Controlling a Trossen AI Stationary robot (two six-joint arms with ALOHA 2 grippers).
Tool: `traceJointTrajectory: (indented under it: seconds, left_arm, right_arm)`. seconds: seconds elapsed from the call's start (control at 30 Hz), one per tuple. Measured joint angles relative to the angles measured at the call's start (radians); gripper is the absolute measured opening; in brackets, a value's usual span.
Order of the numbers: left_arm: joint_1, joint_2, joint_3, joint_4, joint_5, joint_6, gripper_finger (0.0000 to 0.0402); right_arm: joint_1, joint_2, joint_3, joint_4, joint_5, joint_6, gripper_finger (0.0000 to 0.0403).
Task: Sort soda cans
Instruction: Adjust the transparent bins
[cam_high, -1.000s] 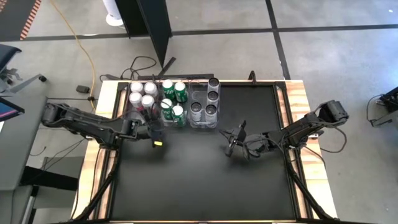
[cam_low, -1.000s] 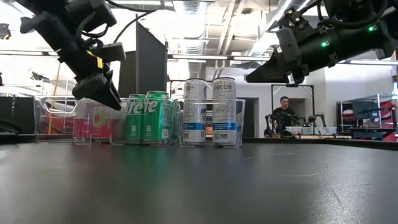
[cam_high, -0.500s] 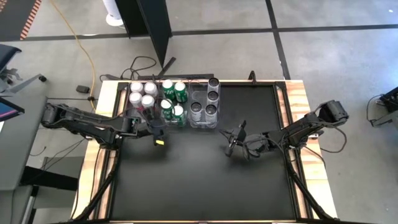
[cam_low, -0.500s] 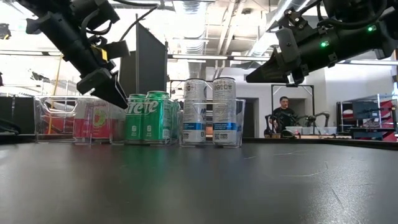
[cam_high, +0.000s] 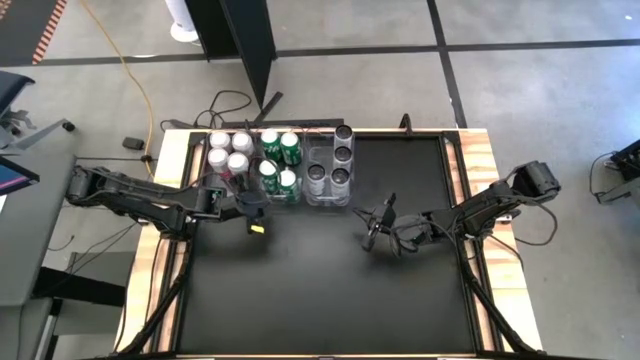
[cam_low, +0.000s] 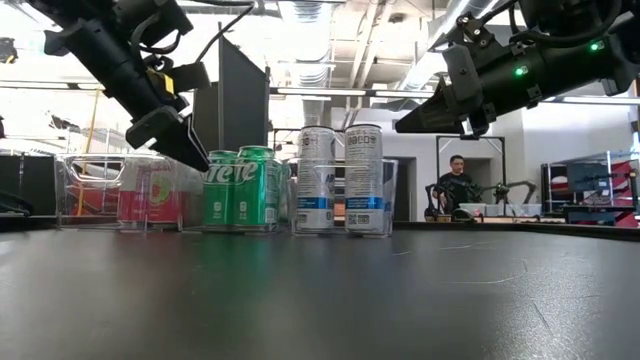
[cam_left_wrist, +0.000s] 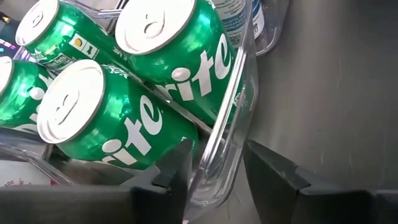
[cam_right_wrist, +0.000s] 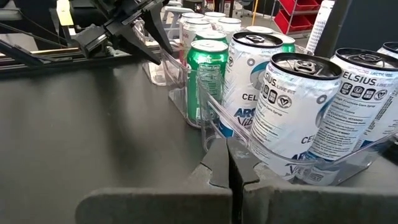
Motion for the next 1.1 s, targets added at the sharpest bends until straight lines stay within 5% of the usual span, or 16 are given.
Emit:
traceJointTrajectory:
  seconds: [0.43,1.1]
  left_arm:
    - [-0.001,0.000,0.000,0.030,0.040,-0.002,0.0091]
    - [-0.073,-0.164,0.077,-0.025,-0.044,-0.048,0.0188]
  right_arm:
    - [0.000,0.000,0.000,0.000,0.000,0.000,0.0000]
    - [0.001,0.000,0.000,-0.006,0.001,-0.003,0.0000]
